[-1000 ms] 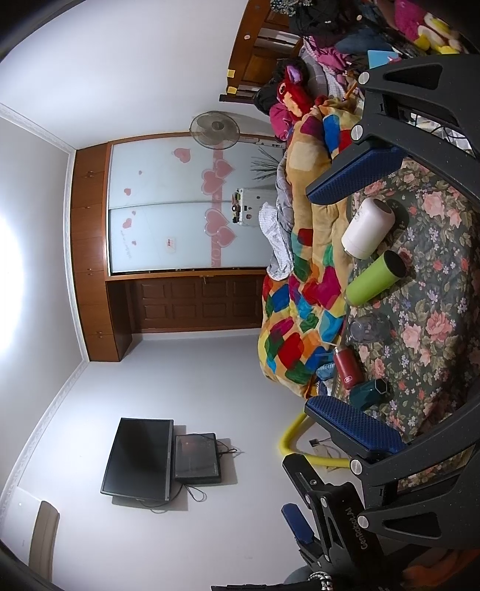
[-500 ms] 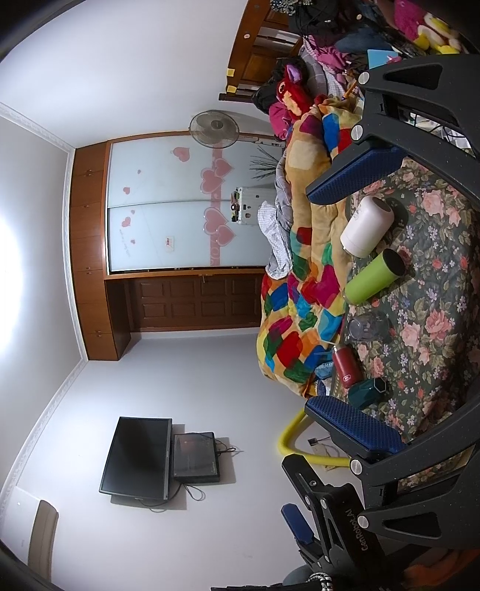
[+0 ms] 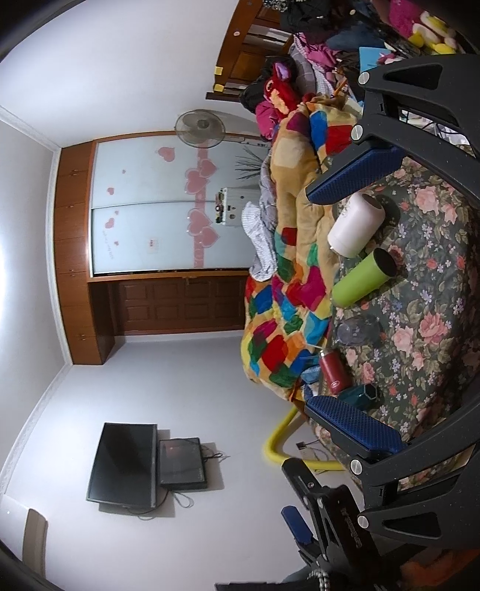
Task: Flip cup upright
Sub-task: 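Move the left gripper down to the dark green mug and close on it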
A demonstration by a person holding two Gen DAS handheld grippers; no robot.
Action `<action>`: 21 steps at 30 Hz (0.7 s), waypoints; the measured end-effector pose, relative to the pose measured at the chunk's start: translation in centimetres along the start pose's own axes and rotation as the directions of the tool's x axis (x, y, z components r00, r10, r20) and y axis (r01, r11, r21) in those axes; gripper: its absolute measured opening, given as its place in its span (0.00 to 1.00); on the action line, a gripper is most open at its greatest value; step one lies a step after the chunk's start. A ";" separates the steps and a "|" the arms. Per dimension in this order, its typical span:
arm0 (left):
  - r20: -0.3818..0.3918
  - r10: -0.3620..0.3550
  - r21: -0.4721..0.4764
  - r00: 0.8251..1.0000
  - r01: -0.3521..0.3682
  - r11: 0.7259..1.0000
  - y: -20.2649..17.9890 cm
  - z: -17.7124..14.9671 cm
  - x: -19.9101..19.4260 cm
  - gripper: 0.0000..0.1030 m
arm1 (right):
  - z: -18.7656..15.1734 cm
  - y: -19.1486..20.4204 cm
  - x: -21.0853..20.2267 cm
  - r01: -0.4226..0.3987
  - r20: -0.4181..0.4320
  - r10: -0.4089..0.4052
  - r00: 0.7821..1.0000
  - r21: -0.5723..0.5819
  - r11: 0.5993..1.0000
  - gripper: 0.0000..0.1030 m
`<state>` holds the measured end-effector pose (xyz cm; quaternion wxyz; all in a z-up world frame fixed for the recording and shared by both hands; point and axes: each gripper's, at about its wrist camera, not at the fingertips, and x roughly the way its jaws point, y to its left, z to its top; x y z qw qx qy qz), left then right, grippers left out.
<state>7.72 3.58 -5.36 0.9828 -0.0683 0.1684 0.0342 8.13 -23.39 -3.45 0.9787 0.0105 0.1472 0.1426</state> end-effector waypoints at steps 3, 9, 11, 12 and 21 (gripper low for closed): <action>-0.117 0.040 -0.005 0.992 -0.041 0.999 1.6 -1.7 4.8 1.00 | -0.5 -0.4 1.4 0.006 -0.035 -0.006 0.999 0.004 1.000 1.00; -0.407 0.097 -0.016 0.908 -0.114 0.993 5.7 -7.2 16.4 1.00 | -1.6 -1.6 4.8 0.017 -0.122 -0.014 0.992 0.027 0.999 1.00; -0.462 0.099 -0.039 0.882 -0.132 0.991 6.8 -8.5 18.8 1.00 | -2.1 -2.0 6.3 0.022 -0.162 -0.016 0.987 0.035 0.999 1.00; -0.490 0.098 -0.054 0.866 -0.142 0.988 7.4 -9.2 20.2 0.99 | -2.3 -2.0 6.7 0.025 -0.178 -0.018 0.984 0.036 0.999 1.00; -0.593 0.073 -0.226 0.802 -0.253 0.941 10.7 -11.0 27.4 0.95 | -3.7 -3.0 11.2 0.039 -0.295 -0.022 0.955 0.052 0.998 1.00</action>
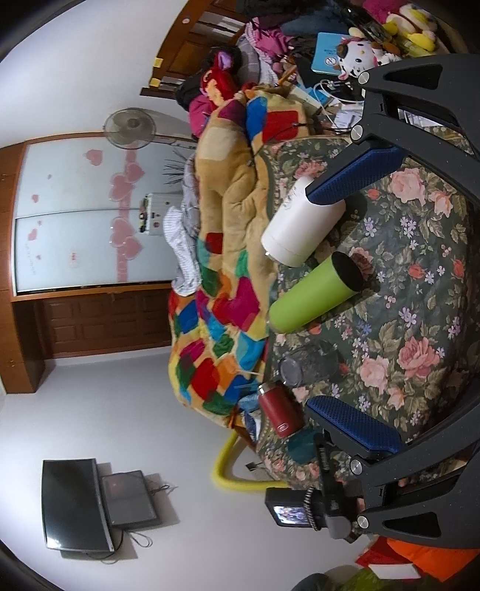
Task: Flip cup upright
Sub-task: 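Move the left gripper down to the dark green mug and close on it, then lift the dark green mug with the left gripper and rotate it upright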
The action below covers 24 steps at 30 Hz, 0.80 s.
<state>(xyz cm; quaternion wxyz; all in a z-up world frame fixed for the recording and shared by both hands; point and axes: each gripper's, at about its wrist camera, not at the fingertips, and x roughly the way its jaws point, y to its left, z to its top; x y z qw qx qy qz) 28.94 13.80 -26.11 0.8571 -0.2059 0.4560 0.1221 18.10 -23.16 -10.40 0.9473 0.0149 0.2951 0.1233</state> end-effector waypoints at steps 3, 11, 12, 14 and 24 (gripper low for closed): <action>-0.017 0.018 -0.055 1.000 -0.019 0.998 0.5 1.1 1.8 0.89 | 0.0 0.0 0.9 0.001 -0.013 -0.001 1.000 -0.003 1.000 1.00; -0.015 0.093 -0.070 0.996 -0.094 0.993 -0.5 2.1 4.3 0.78 | 0.2 -0.4 2.3 0.003 -0.036 -0.004 0.999 -0.011 1.000 1.00; -0.006 0.104 -0.065 0.995 -0.104 0.992 -0.7 2.1 4.2 0.78 | 0.2 -0.5 2.4 0.005 -0.040 -0.005 0.999 -0.009 1.000 1.00; 0.006 0.115 -0.054 0.993 -0.114 0.992 -0.8 1.9 4.1 0.77 | 0.1 -0.7 2.6 0.005 -0.043 -0.005 0.999 -0.007 1.000 1.00; 0.015 0.123 0.095 0.992 -0.124 0.988 -1.6 -1.4 1.6 0.74 | -0.3 -0.9 2.2 0.009 -0.049 -0.009 0.999 -0.018 1.000 1.00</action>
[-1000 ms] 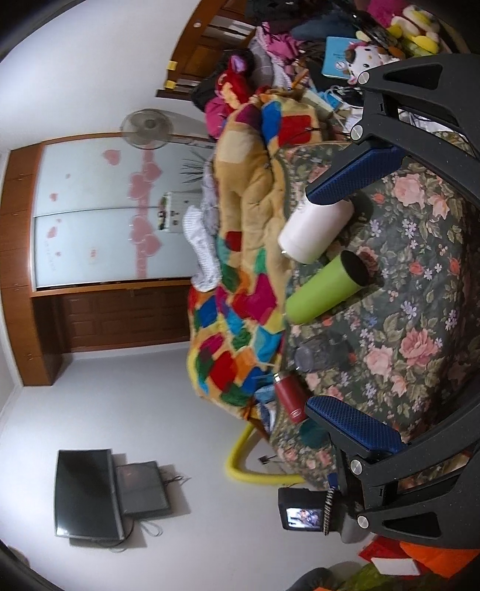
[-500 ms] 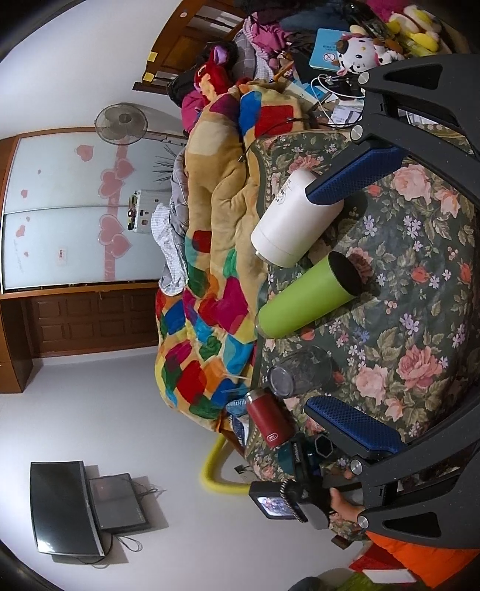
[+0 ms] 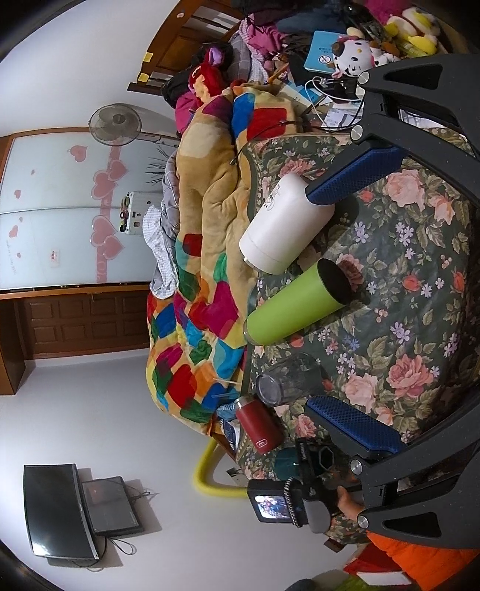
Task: Flip cup upright
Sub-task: 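Lift the dark green mug with the left gripper and rotate it upright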
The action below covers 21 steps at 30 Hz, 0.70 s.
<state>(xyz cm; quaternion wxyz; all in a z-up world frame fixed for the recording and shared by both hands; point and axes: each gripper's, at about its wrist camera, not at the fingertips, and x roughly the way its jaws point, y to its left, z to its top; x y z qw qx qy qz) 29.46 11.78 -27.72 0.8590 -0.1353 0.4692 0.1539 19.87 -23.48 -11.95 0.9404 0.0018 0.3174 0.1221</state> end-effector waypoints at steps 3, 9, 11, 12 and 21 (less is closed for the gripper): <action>0.018 -0.018 0.032 1.000 0.017 0.999 -0.4 -0.9 -1.7 0.74 | -0.1 -0.1 -0.4 0.006 0.005 -0.006 1.000 0.000 1.000 1.00; 0.076 -0.082 0.147 0.994 0.070 0.987 -2.9 -2.5 -6.7 0.74 | -0.4 -0.4 -1.3 0.010 0.019 -0.011 1.000 0.015 1.000 1.00; 0.093 -0.105 0.189 0.990 0.086 0.978 -4.0 -3.0 -8.2 0.74 | -0.5 -0.6 -1.6 0.012 0.023 -0.013 1.000 0.018 1.000 1.00; 0.095 -0.133 0.215 0.987 0.110 0.970 -4.8 -3.3 -9.1 0.74 | -0.6 -0.6 -1.7 0.013 0.025 -0.013 1.000 0.021 1.000 1.00; 0.041 -0.295 0.354 0.955 0.262 0.898 -12.1 -5.7 -11.6 0.74 | -1.3 -1.2 -2.7 0.015 0.035 -0.016 0.999 0.023 1.000 1.00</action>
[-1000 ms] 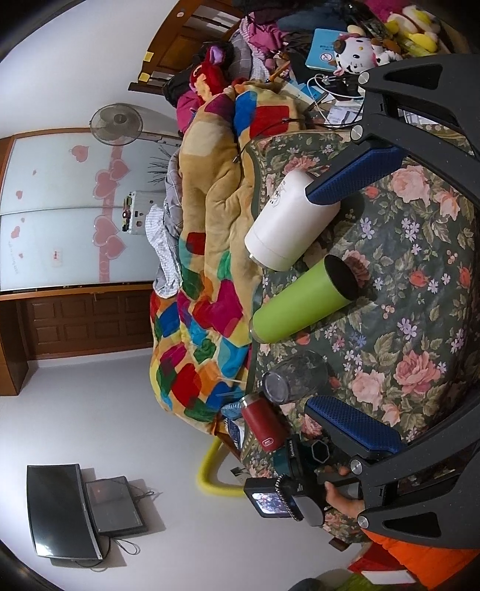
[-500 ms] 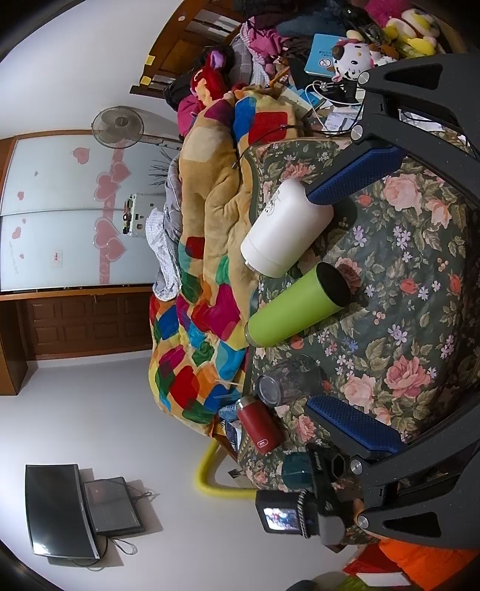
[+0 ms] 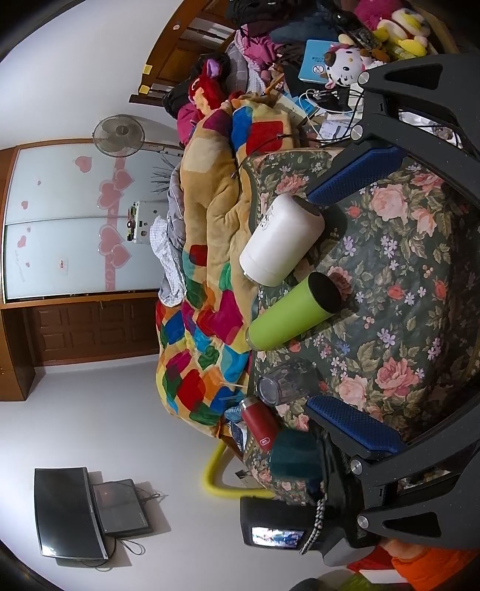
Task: Flip cup upright
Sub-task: 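Lift the dark green mug with the left gripper and rotate it upright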
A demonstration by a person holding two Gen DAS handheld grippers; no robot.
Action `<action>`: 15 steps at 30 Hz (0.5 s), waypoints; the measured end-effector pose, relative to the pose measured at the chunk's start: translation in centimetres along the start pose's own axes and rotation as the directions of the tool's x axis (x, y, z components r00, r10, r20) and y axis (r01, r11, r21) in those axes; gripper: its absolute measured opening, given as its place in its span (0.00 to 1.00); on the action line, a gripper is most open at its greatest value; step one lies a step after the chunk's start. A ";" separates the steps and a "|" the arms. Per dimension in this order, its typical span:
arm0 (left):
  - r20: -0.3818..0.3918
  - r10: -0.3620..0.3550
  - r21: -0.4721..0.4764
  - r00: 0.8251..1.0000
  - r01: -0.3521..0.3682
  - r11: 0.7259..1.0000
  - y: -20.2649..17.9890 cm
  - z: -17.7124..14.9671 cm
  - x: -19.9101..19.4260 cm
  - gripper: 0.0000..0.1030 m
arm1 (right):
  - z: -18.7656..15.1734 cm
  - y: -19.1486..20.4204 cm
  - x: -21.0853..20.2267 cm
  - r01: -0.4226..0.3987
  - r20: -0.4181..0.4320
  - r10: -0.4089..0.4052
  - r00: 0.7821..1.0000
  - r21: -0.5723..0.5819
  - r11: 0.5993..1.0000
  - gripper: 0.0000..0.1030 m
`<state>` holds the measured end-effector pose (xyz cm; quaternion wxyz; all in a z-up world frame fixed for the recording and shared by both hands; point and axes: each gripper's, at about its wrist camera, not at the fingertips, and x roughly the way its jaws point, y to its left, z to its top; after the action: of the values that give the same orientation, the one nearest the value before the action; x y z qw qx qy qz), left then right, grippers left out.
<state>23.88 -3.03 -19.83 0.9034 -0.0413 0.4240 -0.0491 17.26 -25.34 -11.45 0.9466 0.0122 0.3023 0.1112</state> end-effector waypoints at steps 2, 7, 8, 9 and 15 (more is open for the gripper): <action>-0.015 -0.022 0.022 1.000 0.023 1.000 -1.3 -0.3 0.7 0.74 | -0.1 -0.2 -0.1 0.001 0.002 -0.001 1.000 0.000 1.000 1.00; -0.088 -0.079 0.073 0.993 0.086 0.994 -4.8 -1.7 3.5 0.74 | -0.4 -0.6 0.0 0.003 -0.007 -0.003 1.000 0.004 1.000 1.00; -0.105 -0.082 0.085 0.991 0.091 0.992 -5.5 -2.0 4.2 0.74 | -0.5 -0.8 0.0 0.003 -0.011 -0.003 1.000 0.006 1.000 1.00; -0.116 -0.083 0.092 0.990 0.094 0.991 -5.9 -2.3 4.7 0.74 | -0.6 -0.8 0.1 0.002 -0.014 -0.002 1.000 0.007 1.000 1.00; -0.167 -0.064 0.131 0.984 0.087 0.988 -7.7 -3.6 7.3 0.74 | -1.0 -0.9 0.7 -0.003 -0.039 0.003 0.999 0.001 1.000 1.00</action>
<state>25.35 -11.64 -26.76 0.8641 0.0093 0.4897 -0.1158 17.40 -26.13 -12.72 0.9403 0.0110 0.3209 0.1125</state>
